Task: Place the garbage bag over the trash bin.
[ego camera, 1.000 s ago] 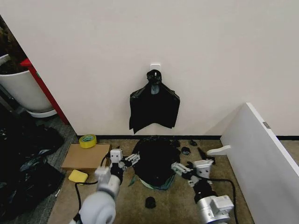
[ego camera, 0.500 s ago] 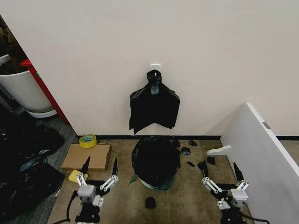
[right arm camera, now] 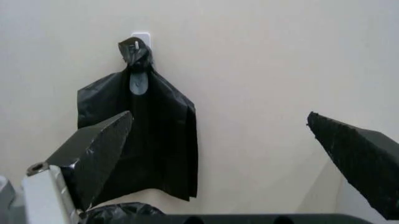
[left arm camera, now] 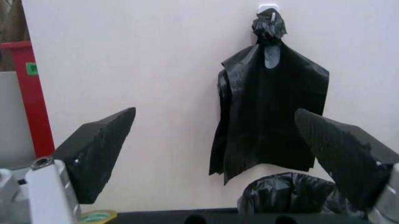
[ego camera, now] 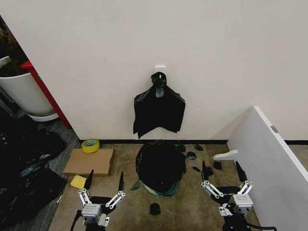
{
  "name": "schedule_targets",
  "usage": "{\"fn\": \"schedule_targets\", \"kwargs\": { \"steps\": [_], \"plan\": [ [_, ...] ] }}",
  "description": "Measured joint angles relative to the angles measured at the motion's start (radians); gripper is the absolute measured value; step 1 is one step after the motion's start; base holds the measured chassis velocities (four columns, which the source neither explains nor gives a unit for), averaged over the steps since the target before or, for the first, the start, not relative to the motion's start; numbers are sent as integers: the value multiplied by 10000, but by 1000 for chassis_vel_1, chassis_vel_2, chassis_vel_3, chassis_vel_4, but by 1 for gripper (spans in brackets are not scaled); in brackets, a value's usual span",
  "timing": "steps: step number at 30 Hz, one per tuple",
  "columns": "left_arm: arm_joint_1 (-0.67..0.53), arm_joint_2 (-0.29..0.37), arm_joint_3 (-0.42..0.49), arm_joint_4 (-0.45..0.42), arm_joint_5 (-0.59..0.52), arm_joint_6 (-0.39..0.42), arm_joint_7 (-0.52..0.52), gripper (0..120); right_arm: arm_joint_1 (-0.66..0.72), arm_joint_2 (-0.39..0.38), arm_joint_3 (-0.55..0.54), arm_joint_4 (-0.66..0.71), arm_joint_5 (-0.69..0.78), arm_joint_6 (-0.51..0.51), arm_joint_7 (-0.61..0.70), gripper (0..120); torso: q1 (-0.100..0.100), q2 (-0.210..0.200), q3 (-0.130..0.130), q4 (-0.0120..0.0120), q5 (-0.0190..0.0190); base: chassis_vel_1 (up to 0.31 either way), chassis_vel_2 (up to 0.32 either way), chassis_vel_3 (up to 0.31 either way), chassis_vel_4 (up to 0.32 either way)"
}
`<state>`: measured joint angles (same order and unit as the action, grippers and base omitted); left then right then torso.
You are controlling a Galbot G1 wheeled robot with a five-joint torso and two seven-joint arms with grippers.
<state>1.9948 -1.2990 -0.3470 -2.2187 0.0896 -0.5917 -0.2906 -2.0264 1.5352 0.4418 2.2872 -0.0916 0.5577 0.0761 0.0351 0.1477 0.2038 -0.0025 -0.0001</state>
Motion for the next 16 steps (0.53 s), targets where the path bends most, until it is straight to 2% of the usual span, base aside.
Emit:
{"fn": "schedule_targets", "kwargs": {
  "steps": [5,16],
  "plan": [
    [-82,89,-242,-44,-292,144,11,100,-71,63,-22,-173,-114,8,173,100,0,0,0,-1,0,0,0,0,0],
    [-157,44,-258,-16,-95,140,-30,100,-79,135,-15,-208,-371,42,232,100,0,0,0,0,0,0,0,0,0]
  ]
}}
